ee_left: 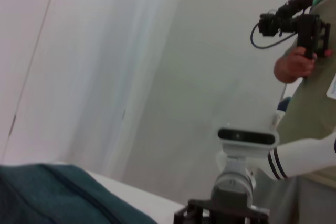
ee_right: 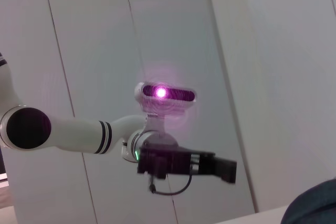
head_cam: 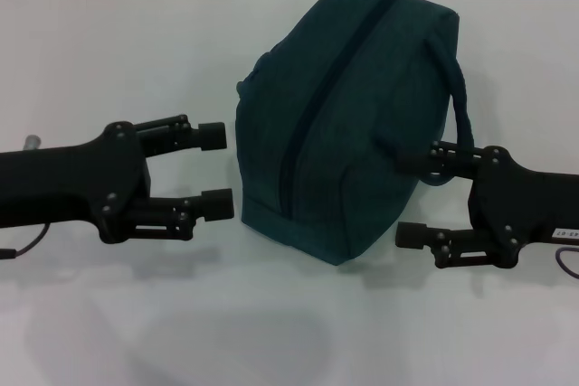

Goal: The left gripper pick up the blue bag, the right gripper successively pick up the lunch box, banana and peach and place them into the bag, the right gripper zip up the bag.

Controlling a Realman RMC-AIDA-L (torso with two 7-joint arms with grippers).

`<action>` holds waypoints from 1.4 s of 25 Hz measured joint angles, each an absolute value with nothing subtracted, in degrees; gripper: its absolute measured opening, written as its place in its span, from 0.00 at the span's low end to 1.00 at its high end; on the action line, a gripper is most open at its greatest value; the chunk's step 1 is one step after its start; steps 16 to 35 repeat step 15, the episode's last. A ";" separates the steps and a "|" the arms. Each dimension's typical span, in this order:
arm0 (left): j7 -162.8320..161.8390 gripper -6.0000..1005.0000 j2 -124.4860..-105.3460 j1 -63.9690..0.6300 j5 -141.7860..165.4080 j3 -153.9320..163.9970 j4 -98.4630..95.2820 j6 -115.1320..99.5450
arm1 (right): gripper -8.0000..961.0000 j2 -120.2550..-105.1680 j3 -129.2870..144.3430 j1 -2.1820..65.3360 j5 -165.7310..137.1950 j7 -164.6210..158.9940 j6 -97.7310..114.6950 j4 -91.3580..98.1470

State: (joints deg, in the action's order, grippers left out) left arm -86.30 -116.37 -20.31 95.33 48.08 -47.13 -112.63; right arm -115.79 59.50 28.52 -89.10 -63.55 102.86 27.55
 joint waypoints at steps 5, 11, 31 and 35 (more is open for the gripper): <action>-85.47 0.88 -116.62 -20.66 95.63 48.17 -46.27 -112.66 | 0.86 -115.82 59.50 28.88 -89.07 -63.50 102.65 27.38; -84.95 0.88 -116.74 -21.02 95.63 48.76 -45.65 -112.68 | 0.86 -115.84 59.50 28.91 -89.05 -63.47 102.38 27.38; -84.93 0.88 -116.84 -21.05 95.63 48.78 -45.65 -112.68 | 0.86 -115.84 59.50 28.92 -89.04 -63.45 102.38 27.39; -84.93 0.88 -116.84 -21.05 95.63 48.78 -45.65 -112.68 | 0.86 -115.84 59.50 28.92 -89.04 -63.45 102.38 27.39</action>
